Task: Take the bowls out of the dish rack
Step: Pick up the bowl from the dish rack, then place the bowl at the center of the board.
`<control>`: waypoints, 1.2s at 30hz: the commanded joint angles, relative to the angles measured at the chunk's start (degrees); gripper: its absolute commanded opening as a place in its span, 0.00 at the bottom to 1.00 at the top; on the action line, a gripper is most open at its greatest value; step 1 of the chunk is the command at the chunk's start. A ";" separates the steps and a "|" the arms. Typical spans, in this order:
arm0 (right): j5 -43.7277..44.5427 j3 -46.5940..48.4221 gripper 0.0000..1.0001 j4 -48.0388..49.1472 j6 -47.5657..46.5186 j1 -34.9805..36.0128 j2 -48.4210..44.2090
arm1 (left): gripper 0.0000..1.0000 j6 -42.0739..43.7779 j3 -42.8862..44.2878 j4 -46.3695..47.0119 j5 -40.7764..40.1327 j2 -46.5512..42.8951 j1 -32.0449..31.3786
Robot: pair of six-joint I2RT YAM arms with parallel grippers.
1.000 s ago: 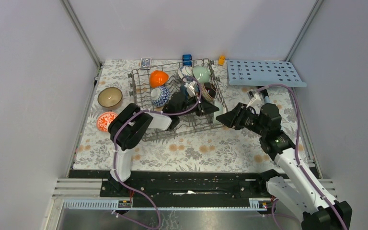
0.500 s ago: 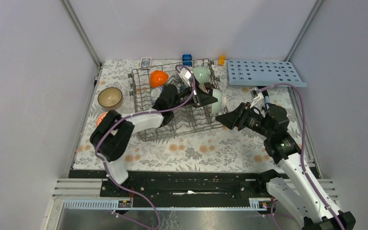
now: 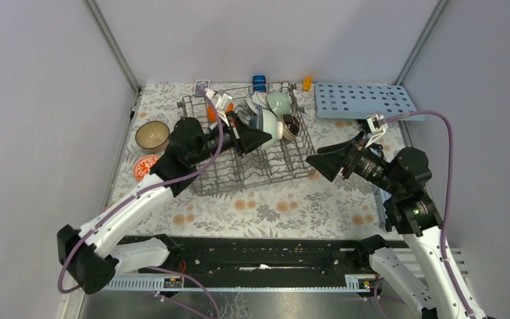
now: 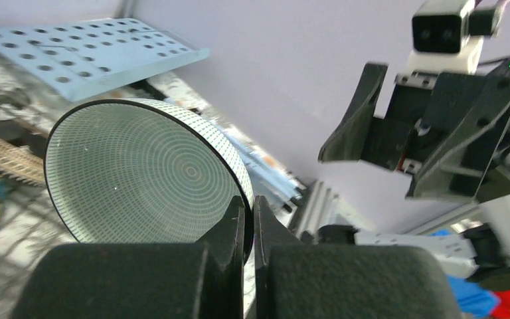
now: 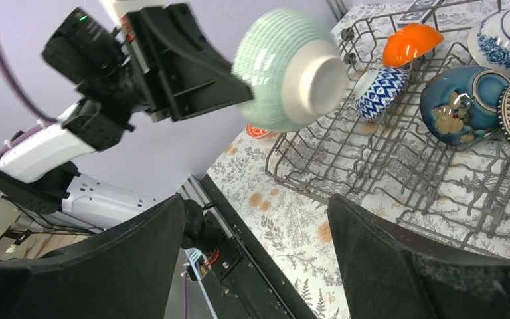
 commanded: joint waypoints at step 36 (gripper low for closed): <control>37.08 22.54 0.72 -44.26 -18.52 31.34 29.29 | 0.00 65.32 -8.26 -45.37 -49.42 -0.96 -57.06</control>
